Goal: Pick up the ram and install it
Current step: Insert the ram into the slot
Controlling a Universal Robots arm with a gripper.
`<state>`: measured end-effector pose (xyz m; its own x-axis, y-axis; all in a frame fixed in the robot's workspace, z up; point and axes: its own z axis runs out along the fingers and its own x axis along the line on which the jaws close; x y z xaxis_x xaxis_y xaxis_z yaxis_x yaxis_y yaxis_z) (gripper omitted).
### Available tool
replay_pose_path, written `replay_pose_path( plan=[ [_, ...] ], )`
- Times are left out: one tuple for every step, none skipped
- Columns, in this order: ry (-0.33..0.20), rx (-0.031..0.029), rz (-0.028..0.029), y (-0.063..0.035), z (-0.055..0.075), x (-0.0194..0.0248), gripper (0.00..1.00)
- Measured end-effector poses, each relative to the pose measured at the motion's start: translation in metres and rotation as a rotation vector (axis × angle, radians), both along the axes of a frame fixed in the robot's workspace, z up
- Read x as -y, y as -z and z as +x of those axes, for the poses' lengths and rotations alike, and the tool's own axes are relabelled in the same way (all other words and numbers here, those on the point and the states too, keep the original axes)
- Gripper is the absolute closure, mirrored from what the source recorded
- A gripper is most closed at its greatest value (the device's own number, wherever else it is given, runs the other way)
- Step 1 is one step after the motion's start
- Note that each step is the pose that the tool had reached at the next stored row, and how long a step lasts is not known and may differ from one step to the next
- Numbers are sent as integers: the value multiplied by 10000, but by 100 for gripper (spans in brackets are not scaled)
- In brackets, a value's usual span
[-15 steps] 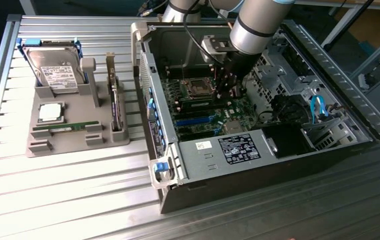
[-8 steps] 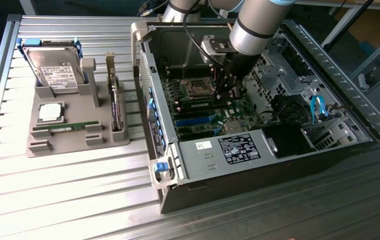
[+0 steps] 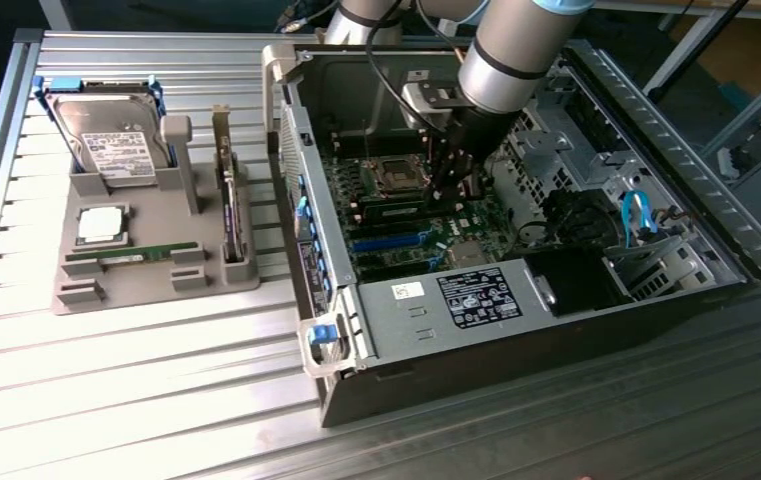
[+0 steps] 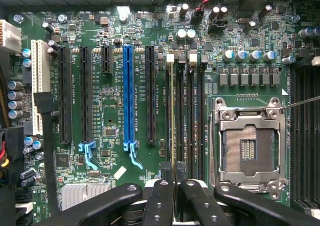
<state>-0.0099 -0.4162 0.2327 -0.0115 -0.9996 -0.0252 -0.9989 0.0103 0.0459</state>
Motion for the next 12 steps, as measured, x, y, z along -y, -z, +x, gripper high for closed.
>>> replay_pose_path(
  plan=[
    [0, 0, 0, 0, 0, 0, 88],
    [0, 0, 0, 0, 0, 0, 88],
    [0, 1, 4, 0, 0, 0, 88],
    [0, 1, 6, 1, 0, 0, 87],
    [0, 0, 6, 0, 0, 0, 81],
    [0, 0, 5, 0, 0, 0, 69],
    [0, 0, 6, 0, 0, 0, 62],
    [0, 0, 5, 0, 0, 0, 62],
    [0, 0, 5, 0, 0, 0, 62],
    [0, 0, 6, 0, 0, 0, 62],
    [0, 0, 5, 0, 0, 0, 62],
    [0, 0, 6, 0, 0, 0, 62]
  ],
)
